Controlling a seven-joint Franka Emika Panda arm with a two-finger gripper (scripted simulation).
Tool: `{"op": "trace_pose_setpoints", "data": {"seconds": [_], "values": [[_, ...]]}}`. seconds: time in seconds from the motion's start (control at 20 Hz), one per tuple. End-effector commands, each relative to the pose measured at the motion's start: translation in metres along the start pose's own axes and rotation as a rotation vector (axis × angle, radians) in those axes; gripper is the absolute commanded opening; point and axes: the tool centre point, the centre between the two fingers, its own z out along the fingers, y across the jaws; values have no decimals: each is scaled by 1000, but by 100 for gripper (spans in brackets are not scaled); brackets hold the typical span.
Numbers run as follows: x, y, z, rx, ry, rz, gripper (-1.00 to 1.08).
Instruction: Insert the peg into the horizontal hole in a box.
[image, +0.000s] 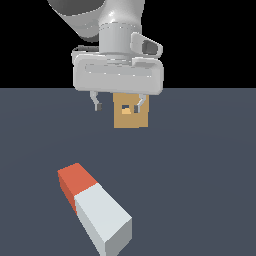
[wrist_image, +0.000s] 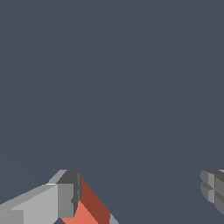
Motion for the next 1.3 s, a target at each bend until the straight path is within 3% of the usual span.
{"op": "trace_pose_setpoints", "data": {"seconds": [0.0,0.6,1.25], "values": [[0,0,0,0,0,0,100],[-17,-8,7,-4,-5,-71,100],[-74,-24,29,-18,-22,-288,100]]}}
